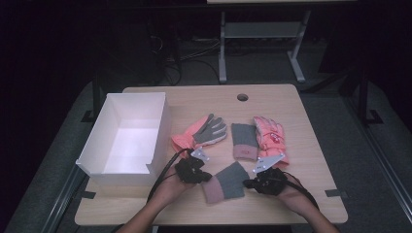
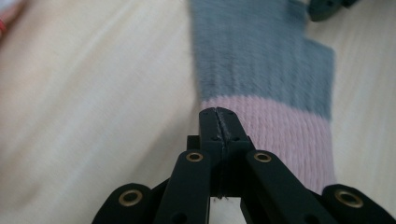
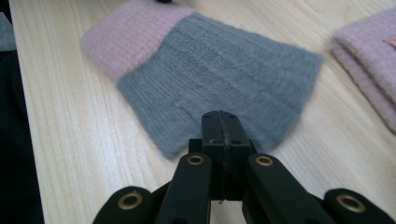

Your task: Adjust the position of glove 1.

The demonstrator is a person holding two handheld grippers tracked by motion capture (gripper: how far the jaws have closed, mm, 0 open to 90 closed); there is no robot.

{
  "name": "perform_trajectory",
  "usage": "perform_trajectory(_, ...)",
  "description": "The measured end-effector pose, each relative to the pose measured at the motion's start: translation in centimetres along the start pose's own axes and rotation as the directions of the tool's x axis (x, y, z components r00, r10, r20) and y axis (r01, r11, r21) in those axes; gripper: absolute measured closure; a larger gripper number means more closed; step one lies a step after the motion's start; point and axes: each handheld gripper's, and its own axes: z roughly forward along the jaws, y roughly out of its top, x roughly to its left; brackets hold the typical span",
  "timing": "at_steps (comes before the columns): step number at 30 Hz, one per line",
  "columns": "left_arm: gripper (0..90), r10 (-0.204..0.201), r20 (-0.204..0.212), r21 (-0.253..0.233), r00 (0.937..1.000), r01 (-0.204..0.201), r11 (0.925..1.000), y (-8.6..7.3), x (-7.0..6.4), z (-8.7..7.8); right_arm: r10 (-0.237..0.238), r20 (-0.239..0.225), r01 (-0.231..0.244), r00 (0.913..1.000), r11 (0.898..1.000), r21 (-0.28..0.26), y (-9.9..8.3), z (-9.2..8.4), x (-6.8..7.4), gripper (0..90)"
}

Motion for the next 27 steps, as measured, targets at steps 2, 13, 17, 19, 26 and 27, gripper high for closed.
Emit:
perform_trajectory(2,89.7,-0.002,0.010,-0.003,0.9999,0.002,1.0000,-0.4,-0.4,-0.2,0.001,-0.003,-0.001,1.0000,1.000,0.002,0.1,0.1,0.1,90.0)
perform_trajectory(13,89.6,0.030,0.109,-0.010,0.9936,-0.029,0.9995,-1.2,-3.4,0.2,0.005,0.011,-0.005,0.9999,1.000,-0.005,0.1,-0.3,0.1,90.0)
perform_trajectory(17,89.6,0.063,0.150,-0.020,0.9867,-0.061,0.9980,-0.3,-4.8,1.0,0.009,0.019,-0.008,0.9998,1.000,-0.012,-0.1,-0.5,-0.1,90.0)
perform_trajectory(19,89.7,0.069,0.158,-0.021,0.9851,-0.067,0.9976,0.0,-5.0,1.3,0.011,0.024,-0.010,0.9997,1.000,-0.015,-0.1,-0.6,-0.2,90.0)
perform_trajectory(26,89.6,0.114,0.168,-0.032,0.9793,-0.110,0.9934,1.3,-5.8,2.0,0.032,0.042,-0.031,0.9986,0.999,-0.028,-0.1,-1.2,-0.8,90.0)
perform_trajectory(27,89.6,0.114,0.152,-0.039,0.9819,-0.109,0.9933,1.2,-5.6,1.6,0.030,0.041,-0.029,0.9987,0.999,-0.030,-0.2,-1.2,-0.8,90.0)
